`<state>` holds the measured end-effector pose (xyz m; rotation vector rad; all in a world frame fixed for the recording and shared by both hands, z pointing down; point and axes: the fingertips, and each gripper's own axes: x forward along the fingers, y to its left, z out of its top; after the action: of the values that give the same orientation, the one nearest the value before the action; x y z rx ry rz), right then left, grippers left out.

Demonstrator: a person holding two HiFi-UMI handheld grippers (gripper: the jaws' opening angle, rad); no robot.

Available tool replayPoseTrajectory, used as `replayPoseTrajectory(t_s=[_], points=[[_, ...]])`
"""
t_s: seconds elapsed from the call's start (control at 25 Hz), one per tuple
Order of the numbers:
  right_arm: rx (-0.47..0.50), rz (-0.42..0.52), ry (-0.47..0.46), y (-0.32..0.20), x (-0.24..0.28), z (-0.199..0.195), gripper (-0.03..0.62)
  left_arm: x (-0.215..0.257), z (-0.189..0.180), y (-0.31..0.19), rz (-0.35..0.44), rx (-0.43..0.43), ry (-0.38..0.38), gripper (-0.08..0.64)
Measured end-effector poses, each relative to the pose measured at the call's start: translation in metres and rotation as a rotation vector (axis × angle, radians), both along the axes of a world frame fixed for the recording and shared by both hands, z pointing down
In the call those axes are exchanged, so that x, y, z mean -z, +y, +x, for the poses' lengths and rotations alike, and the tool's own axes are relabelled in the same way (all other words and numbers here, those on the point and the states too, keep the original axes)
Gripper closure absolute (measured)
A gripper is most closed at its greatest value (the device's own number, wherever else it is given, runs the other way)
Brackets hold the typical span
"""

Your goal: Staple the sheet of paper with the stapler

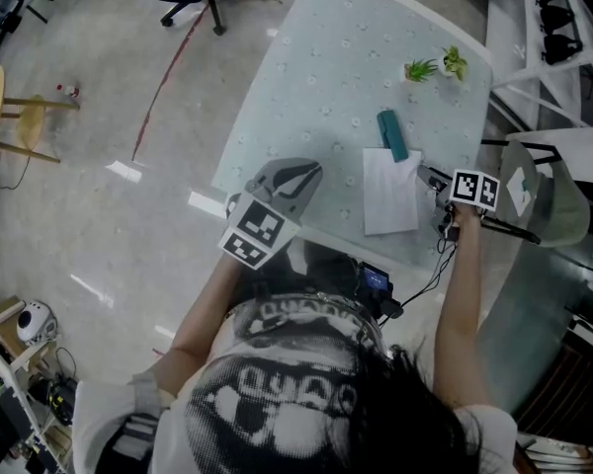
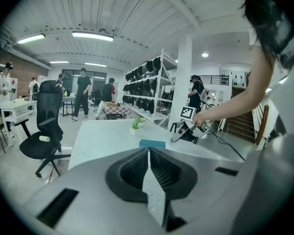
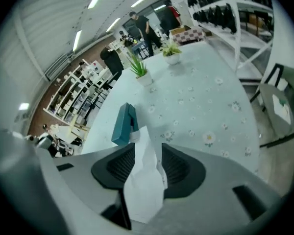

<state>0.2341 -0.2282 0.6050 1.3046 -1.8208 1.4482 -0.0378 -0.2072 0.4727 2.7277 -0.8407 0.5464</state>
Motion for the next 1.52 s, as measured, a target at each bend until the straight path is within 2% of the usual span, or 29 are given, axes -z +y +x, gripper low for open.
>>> replayPoseTrajectory(t_s=[0.16,0.32,0.48,0.92,1.04,1.2,1.52], points=[[0.105,0.092,0.08,-0.018,0.029,-0.019,0.51,0.003,-0.006,0.0,0.0,0.004,0.007,0.551],[0.212,0.123,0.099,-0.034,0.041,-0.051,0.552,0.005,-0.006,-0.001,0.006,0.002,0.016,0.551],[0.334,0.054,0.185,-0.037,0.022,-0.069,0.592,0.004,-0.01,0.0,0.006,0.011,0.025,0.55],[0.614,-0.156,0.37,-0.029,-0.001,-0.072,0.589,0.002,-0.027,-0.006,-0.002,0.061,0.054,0.551],[0.652,-0.193,0.397,-0.03,-0.002,-0.073,0.587,-0.001,-0.03,-0.009,-0.009,0.069,0.057,0.55],[0.664,-0.233,0.379,-0.032,-0.002,-0.077,0.586,-0.005,-0.028,-0.014,-0.02,0.072,0.06,0.55],[0.667,-0.235,0.395,-0.033,-0.004,-0.075,0.586,-0.007,0.006,-0.015,-0.011,-0.009,0.074,0.55]])
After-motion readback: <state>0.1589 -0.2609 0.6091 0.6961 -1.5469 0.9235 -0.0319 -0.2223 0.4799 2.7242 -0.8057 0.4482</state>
